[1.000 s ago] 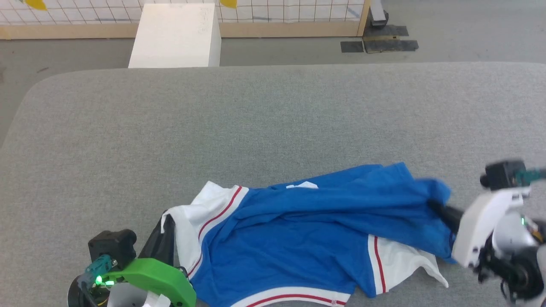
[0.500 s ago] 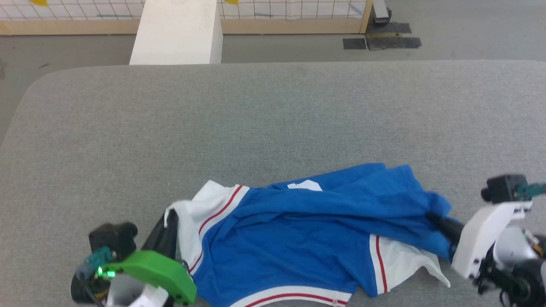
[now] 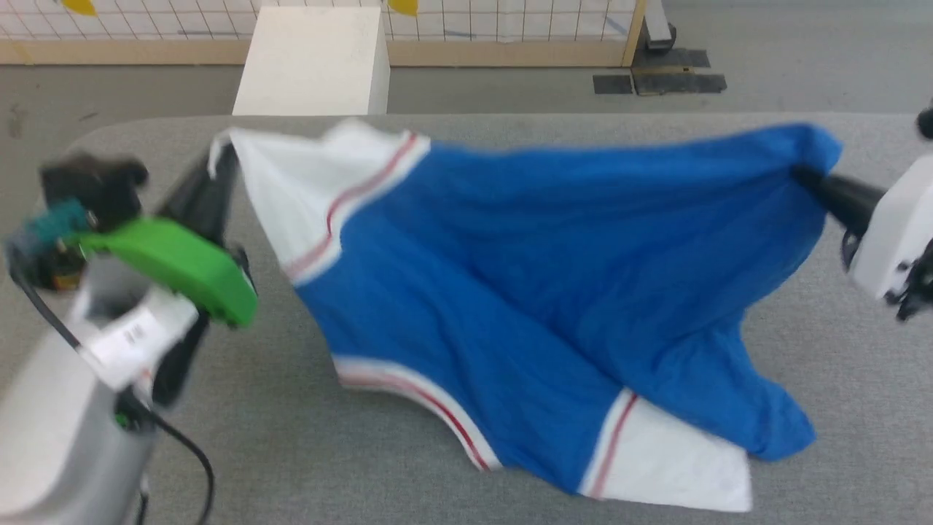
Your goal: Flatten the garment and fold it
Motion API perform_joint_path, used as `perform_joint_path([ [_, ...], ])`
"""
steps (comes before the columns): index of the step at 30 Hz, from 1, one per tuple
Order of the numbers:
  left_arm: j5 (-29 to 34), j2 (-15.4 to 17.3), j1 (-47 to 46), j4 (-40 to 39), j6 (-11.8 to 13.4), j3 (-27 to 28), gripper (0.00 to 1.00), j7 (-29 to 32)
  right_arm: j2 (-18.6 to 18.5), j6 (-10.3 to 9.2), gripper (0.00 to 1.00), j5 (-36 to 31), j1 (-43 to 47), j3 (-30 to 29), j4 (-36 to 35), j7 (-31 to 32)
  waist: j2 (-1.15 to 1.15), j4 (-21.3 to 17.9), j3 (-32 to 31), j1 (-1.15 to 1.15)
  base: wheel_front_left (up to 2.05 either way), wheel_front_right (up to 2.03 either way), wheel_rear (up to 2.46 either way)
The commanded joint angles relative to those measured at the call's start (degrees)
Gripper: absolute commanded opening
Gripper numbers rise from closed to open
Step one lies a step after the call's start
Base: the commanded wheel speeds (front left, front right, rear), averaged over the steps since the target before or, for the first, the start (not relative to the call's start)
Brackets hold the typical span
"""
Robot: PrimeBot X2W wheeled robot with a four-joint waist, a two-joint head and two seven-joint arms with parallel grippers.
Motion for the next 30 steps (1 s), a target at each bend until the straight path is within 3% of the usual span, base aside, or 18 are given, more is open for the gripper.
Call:
perform_joint_path([
  [1, 0.0, 0.6, -3.1, 0.2, -0.6, 0.4, 0.00, 0.4, -0.6, -0.06, 0.00, 0.7, -1.6, -0.3, 0.2, 0.3, 0.00, 0.1, -0.9, 0.00, 0.00, 0.00, 0.00],
  [10, 0.3, 2.2, -14.5, 4.1, -2.2, 2.1, 0.00, 2.2, -2.6, -0.06, 0.00, 2.1, -7.7, -2.1, 0.0, 1.8, 0.00, 0.2, -1.9, 0.00, 0.00, 0.00, 0.00],
  [16, 1.6, 2.9, -24.1, 12.1, -4.4, 1.6, 0.00, 2.9, -2.7, -0.06, 0.00, 0.6, -14.6, -2.6, 2.6, 3.1, 0.00, 0.6, 1.8, 0.00, 0.00, 0.00, 0.00],
  [26, 6.6, 1.1, -46.8, 27.6, -5.9, 0.2, 0.00, 1.3, -0.3, -0.06, 0.00, -8.2, -37.6, -0.4, 13.8, 2.2, 0.00, 0.1, 13.2, 0.00, 0.00, 0.00, 0.00],
  [27, 8.8, 0.6, -53.5, 30.7, -5.2, -0.1, 0.00, -0.1, 1.8, -0.06, 0.00, -11.9, -44.9, -0.6, 17.9, -0.4, 0.00, -0.2, 16.3, 0.00, 0.00, 0.00, 0.00],
  [30, 12.2, 0.6, -63.0, 33.8, -3.5, 0.0, 0.00, -3.1, 5.1, -0.06, 0.00, -17.3, -54.7, -2.0, 24.6, -6.0, 0.00, -1.3, 20.3, 0.00, 0.00, 0.00, 0.00],
])
